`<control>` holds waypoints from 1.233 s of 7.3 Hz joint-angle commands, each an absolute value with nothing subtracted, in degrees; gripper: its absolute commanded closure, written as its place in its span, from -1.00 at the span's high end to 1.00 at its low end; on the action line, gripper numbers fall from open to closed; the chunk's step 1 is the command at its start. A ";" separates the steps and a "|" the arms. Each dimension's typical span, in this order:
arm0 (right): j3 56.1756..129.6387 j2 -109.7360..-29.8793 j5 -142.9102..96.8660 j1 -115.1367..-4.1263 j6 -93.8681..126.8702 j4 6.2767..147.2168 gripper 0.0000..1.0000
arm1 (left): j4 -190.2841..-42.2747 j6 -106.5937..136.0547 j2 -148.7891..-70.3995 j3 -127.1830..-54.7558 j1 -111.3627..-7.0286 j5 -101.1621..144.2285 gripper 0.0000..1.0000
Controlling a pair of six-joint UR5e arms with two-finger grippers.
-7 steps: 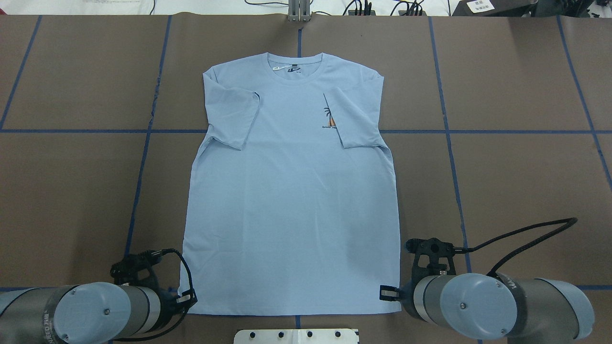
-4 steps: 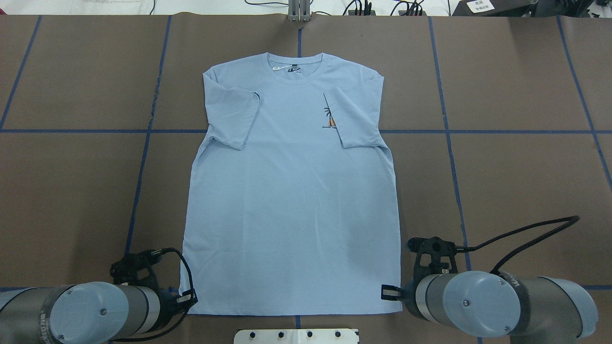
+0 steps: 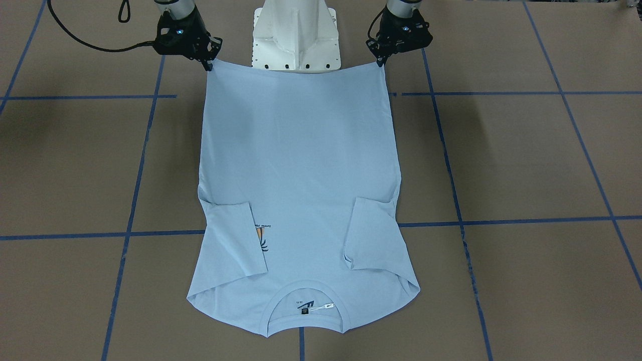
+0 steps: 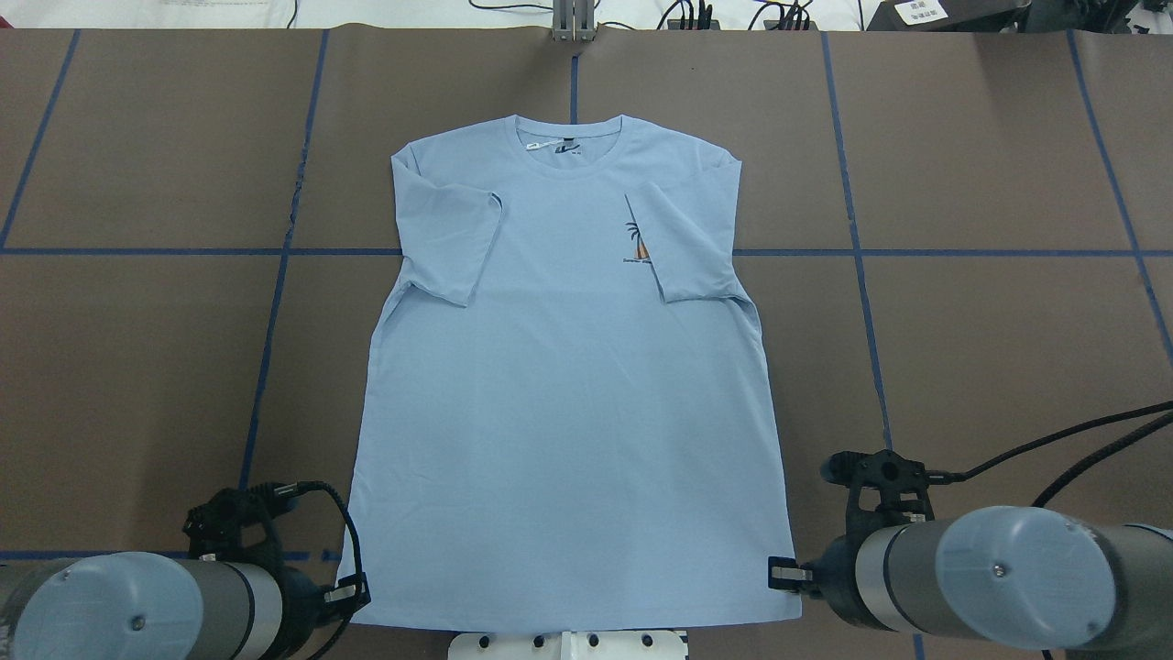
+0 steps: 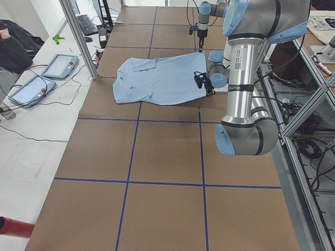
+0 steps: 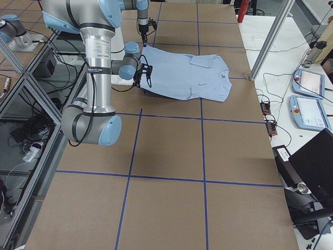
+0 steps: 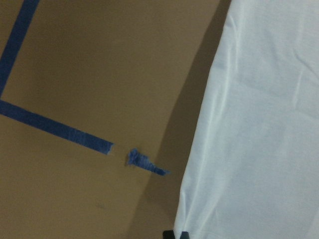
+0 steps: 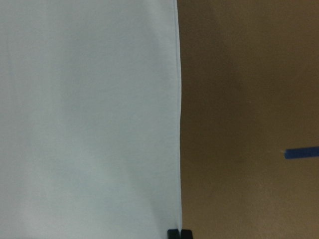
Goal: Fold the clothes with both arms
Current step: 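Lift the hem with both grippers and fold it up to the collar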
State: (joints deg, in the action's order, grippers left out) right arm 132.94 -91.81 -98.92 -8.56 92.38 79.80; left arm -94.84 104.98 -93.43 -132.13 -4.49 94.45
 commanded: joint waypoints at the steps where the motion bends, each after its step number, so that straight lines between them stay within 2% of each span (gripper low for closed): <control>1: 140.77 -98.23 -105.52 -8.61 92.37 79.80 -1.00 | -85.83 99.10 -93.43 -140.23 -0.72 95.53 -1.00; 2: 143.06 -99.91 -108.34 -8.53 92.37 79.72 -1.00 | -85.26 98.88 -93.43 -144.01 1.91 95.62 -1.00; 4: 142.92 -99.67 -114.68 -10.18 92.29 79.72 -1.00 | -85.25 99.14 -95.08 -144.76 2.47 97.45 -1.00; 5: 140.65 -98.54 -114.70 -12.54 92.20 79.72 -1.00 | -85.25 98.79 -95.36 -144.76 0.55 97.73 -1.00; 7: 134.06 -90.48 -114.87 -19.22 90.36 79.63 -1.00 | -85.25 95.91 -95.97 -143.62 -4.98 97.82 -1.00; 9: 131.15 -86.32 -116.44 -27.21 88.17 79.45 -1.00 | -85.25 90.89 -97.29 -138.98 -10.09 97.91 -1.00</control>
State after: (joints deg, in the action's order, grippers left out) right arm 133.13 -88.90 -115.42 -22.37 89.85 79.55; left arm -85.22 93.16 -96.60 -141.80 -7.22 97.86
